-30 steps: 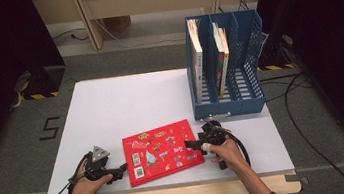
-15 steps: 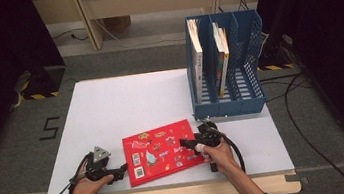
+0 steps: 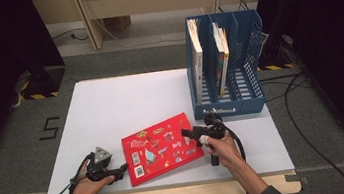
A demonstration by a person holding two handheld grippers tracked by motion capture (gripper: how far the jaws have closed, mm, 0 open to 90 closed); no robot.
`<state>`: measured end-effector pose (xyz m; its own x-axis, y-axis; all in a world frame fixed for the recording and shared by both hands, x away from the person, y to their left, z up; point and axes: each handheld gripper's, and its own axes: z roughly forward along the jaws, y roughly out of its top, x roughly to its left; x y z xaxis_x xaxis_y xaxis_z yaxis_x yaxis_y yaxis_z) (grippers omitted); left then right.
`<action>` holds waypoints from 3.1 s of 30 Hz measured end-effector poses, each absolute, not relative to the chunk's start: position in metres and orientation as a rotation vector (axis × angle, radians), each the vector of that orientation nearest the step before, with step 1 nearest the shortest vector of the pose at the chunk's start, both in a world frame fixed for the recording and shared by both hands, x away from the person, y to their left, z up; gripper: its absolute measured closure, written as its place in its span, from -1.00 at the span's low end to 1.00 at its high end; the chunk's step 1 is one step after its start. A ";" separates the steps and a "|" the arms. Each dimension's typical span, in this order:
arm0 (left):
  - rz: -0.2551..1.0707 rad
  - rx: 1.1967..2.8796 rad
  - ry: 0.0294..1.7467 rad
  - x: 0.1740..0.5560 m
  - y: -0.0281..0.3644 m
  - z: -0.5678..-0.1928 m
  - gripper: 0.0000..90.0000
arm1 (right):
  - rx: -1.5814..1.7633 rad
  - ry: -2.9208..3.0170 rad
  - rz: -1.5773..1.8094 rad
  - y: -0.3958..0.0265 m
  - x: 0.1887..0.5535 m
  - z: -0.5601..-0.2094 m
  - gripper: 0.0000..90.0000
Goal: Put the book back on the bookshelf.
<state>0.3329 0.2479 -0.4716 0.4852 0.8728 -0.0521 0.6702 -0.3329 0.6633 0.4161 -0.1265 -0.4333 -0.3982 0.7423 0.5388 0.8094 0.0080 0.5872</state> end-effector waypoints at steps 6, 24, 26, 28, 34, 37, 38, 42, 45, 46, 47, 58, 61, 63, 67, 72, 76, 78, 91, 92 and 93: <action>0.448 2.112 1.257 0.331 0.245 -0.471 -0.37 | -1.588 -2.226 -1.429 -0.116 0.421 -0.390 -0.08; 0.498 2.089 1.231 0.336 0.229 -0.474 -0.39 | -1.290 -2.479 -1.503 -0.051 0.422 -0.292 -0.05; 0.502 2.089 1.236 0.337 0.230 -0.475 -0.49 | -1.266 -2.462 -1.516 -0.046 0.421 -0.287 -0.05; 0.502 2.070 1.249 0.339 0.229 -0.476 -0.58 | -1.225 -2.448 -1.522 -0.041 0.418 -0.281 -0.04; 0.523 2.089 1.222 0.341 0.221 -0.476 -0.56 | -1.128 -2.395 -1.401 -0.025 0.412 -0.286 0.07; 0.512 2.086 1.217 0.341 0.221 -0.476 -0.55 | -1.071 -2.460 -1.354 -0.011 0.410 -0.293 0.08; 0.504 2.081 1.218 0.342 0.222 -0.476 -0.55 | -1.062 -2.468 -1.343 -0.009 0.411 -0.293 0.10; 0.503 2.078 1.210 0.342 0.221 -0.477 -0.55 | -1.045 -2.561 -1.284 -0.008 0.414 -0.287 0.23; 0.501 2.075 1.205 0.342 0.220 -0.477 -0.56 | -1.072 -2.587 -1.262 -0.012 0.418 -0.286 0.36; 0.502 2.079 1.201 0.342 0.219 -0.477 -0.56 | -1.072 -2.597 -1.266 -0.013 0.419 -0.286 0.41; 0.501 2.084 1.202 0.342 0.220 -0.477 -0.58 | -1.081 -2.625 -1.271 -0.016 0.420 -0.286 0.53; 0.471 2.023 1.225 0.343 0.230 -0.474 -0.66 | -1.063 -2.676 -1.254 -0.027 0.429 -0.284 0.68; 0.459 1.997 1.237 0.344 0.235 -0.474 -0.66 | -1.038 -2.693 -1.228 -0.034 0.426 -0.277 0.70; 0.454 1.996 1.247 0.344 0.237 -0.474 -0.66 | -1.048 -2.701 -1.219 -0.039 0.425 -0.272 0.74; 0.441 1.990 1.258 0.345 0.240 -0.475 -0.66 | -1.021 -2.743 -1.184 -0.049 0.420 -0.263 0.77; 0.440 1.994 1.272 0.346 0.243 -0.476 -0.66 | -1.050 -2.811 -1.138 -0.077 0.412 -0.250 0.77; 0.443 1.994 1.281 0.348 0.244 -0.477 -0.66 | -1.087 -2.811 -1.133 -0.094 0.407 -0.246 0.77; 0.450 1.995 1.287 0.349 0.246 -0.477 -0.66 | -1.111 -2.805 -1.125 -0.107 0.403 -0.247 0.77; 0.462 2.023 1.295 0.350 0.247 -0.480 -0.68 | -1.157 -2.713 -1.127 -0.124 0.400 -0.252 0.73; 0.461 2.023 1.295 0.350 0.247 -0.481 -0.68 | -1.165 -2.703 -1.131 -0.124 0.400 -0.252 0.73; 0.462 2.022 1.295 0.350 0.247 -0.481 -0.68 | -1.164 -2.705 -1.129 -0.123 0.401 -0.251 0.73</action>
